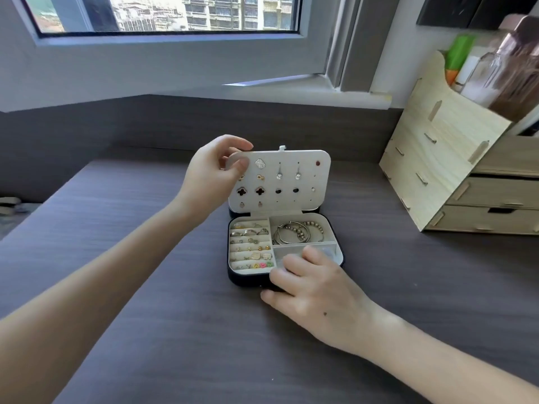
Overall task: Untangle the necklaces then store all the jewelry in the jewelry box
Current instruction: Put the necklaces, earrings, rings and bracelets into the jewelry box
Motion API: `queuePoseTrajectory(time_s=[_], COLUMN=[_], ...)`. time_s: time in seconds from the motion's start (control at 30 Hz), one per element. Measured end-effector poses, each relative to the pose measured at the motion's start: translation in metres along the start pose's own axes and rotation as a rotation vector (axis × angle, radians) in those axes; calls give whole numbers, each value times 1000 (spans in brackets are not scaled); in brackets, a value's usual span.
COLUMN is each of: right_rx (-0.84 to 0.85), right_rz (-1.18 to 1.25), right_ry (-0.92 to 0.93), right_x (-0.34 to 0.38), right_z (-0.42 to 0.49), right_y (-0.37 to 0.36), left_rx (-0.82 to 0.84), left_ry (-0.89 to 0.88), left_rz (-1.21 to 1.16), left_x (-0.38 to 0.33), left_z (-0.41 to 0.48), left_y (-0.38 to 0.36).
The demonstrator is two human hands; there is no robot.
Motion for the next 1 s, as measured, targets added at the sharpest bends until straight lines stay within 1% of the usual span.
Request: queuePoseTrajectory(time_s=[0.1, 0.23, 0.37, 0.53, 0.7, 0.87, 1.0], right_rx=[22, 11, 39, -7, -34, 68, 125], right_rz=[-53, -84, -90, -15, -13, 8, -24], right_ry=[82, 155, 227, 127, 45, 46, 62], right_x=[4, 4, -1, -16, -31, -25, -17], right_z=[1, 4, 1, 4, 6, -2, -3], right_y=[-9, -12, -10, -8, -17, -24, -21], left_rx=[10, 12, 16, -32, -41, -22, -10], left_ry=[-1, -11, -5, 27, 33, 43, 62], left_rz=[-11, 8, 23, -55, -94, -92, -83], left_x=[0, -1, 1, 6, 7, 7, 6], left_z=[0, 2, 6, 14, 19, 24, 24], left_y=[1, 1, -1, -2, -6, -5, -5])
Point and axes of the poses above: each hand's wrist, its own z-axis towards the middle knuckle, its own y-axis out of the back of the hand, x = y × z, the point moved 4 cm from there along z, towards the middle knuckle, and after that the axes turned 9 degrees about -x, right-handed, at the moved point
